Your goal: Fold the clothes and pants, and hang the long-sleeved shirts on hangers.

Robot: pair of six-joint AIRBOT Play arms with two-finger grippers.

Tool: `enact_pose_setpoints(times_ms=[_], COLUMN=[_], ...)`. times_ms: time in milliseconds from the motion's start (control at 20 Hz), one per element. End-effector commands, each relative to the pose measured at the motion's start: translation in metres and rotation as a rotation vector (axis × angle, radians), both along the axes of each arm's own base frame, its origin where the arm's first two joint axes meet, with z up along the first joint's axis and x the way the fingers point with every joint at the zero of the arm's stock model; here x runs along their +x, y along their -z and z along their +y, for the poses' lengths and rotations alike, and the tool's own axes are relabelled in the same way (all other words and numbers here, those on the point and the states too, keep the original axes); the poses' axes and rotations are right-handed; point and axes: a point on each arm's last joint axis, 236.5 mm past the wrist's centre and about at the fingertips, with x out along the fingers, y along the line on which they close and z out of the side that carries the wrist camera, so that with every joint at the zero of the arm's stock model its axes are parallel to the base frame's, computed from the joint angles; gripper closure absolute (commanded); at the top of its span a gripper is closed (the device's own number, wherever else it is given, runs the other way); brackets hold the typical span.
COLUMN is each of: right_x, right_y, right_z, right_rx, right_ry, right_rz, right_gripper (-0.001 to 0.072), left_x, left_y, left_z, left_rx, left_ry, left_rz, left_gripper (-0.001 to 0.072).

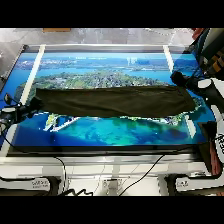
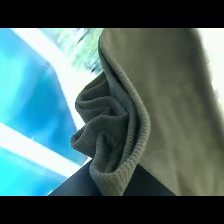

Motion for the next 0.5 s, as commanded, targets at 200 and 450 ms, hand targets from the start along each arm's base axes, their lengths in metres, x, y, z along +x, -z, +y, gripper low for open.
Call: enact_pose_setpoints(times_ms=[200,450], right_x=[0.026,0.016], right_y=[-0.074,-0.071], right_z=[0.129,0.258], right_rx=[-0.068,0.006], right_ry=[-0.191,-0.352], right_rz=[-0.227,-0.248], right_gripper=[0.068,0.0681], left_x=[0.046,0.028], left_y=[-0.146,-0.278], left_z=[-0.075,-0.133], left_rx=[0.151,0.289], left_ry=[0.366,0.486], left_rz=[-0.272,-0.518], left_gripper=[0.0691,0.0691])
